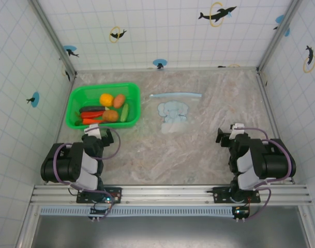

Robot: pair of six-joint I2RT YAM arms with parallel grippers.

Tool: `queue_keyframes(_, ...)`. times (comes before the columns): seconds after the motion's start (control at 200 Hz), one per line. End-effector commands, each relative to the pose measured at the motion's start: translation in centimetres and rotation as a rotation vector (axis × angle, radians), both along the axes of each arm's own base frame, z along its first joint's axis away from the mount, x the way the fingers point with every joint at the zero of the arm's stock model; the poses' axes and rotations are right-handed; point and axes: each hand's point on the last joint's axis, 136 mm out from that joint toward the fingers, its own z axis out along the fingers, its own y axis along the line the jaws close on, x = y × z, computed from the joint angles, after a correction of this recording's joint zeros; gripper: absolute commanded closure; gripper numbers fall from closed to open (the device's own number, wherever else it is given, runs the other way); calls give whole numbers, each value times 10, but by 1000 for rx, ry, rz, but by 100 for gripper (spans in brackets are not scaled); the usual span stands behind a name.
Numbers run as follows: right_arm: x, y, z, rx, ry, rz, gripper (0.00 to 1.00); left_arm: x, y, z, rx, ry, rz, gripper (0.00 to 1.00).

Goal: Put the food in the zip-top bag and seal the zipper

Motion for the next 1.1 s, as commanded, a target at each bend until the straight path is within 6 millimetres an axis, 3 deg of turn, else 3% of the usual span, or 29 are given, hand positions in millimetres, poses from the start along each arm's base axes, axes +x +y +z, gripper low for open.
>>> queue_keyframes(0.0, 4, -1, 8, -5, -29, -8, 0, 0, 3, 8, 19, -34, 12, 3)
queue_keyframes(0.48, 4, -1, 8, -4, -29, -7, 0, 0, 3, 8, 16, -33, 13, 2)
queue_keyframes(0.701, 3, -1, 10, -2, -38, -9, 0, -9, -1, 18, 43, -76, -2, 2)
queue_keyframes(0.901, -14, 12, 29, -70, -134, 52, 0, -17, -12, 21, 94, -61, -29, 2)
queue_keyframes(0.991, -7, 14, 27, -104, -87, 33, 0, -25, 3, 22, 89, -57, 73, 2)
queue_keyframes(1.096, -4, 27, 35, -161, -79, 69, 0, -21, -5, 25, 81, -45, 35, 3)
